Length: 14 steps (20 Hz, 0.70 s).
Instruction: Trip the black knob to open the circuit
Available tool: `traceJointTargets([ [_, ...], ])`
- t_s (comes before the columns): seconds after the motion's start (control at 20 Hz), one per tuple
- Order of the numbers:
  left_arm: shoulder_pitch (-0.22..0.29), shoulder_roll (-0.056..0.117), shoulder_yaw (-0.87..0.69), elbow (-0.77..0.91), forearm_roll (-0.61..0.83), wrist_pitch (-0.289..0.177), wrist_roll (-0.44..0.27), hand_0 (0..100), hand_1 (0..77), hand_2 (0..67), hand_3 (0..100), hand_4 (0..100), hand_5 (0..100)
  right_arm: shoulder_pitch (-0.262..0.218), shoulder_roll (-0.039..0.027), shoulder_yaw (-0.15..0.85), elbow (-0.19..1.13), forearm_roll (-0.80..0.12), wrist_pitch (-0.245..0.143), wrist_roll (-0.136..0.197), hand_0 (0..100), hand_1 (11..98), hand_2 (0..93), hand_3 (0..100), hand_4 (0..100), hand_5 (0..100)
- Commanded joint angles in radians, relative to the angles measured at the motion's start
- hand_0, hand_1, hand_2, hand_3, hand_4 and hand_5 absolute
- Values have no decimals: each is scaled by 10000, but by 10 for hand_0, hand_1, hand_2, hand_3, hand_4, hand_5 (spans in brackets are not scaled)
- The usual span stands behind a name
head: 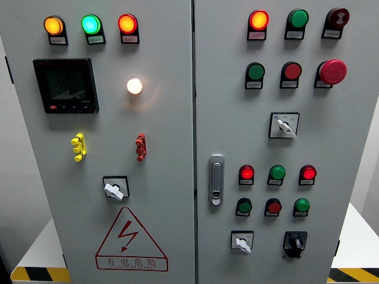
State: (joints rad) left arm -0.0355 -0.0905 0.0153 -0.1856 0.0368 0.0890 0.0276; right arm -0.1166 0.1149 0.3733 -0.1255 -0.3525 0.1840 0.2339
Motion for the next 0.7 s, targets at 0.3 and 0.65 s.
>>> traceJointTargets([
  [0.3,-14,0,0,0,0,0,0,0,0,195,262,99,86,0,-13,-96,59,-3,0,-37,752,389,0,0,0,0],
  [0.65,2,0,0,0,0,0,0,0,0,195,262,99,86,474,2,605,13,-202,46,-84,755,388,0,0,0,0],
])
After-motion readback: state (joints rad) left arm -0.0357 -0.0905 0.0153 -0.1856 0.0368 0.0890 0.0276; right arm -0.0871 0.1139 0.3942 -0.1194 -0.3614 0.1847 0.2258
